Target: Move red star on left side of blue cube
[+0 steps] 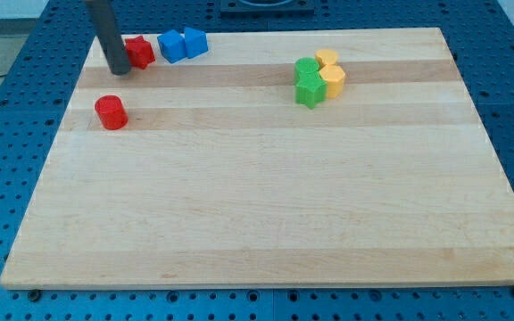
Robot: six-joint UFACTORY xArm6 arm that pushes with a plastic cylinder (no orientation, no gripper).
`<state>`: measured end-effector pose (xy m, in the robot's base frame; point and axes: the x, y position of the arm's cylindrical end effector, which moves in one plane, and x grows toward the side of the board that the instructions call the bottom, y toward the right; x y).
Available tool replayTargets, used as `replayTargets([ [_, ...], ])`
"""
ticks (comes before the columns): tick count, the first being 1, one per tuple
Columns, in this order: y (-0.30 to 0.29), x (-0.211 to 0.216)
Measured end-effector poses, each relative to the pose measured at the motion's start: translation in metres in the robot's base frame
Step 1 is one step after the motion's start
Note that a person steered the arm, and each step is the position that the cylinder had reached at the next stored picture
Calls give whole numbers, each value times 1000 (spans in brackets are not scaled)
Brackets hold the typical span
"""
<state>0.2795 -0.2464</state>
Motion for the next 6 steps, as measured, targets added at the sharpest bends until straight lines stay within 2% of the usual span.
replayTargets([
  [1,-25,-8],
  [2,-25,-30],
  [6,14,-47],
])
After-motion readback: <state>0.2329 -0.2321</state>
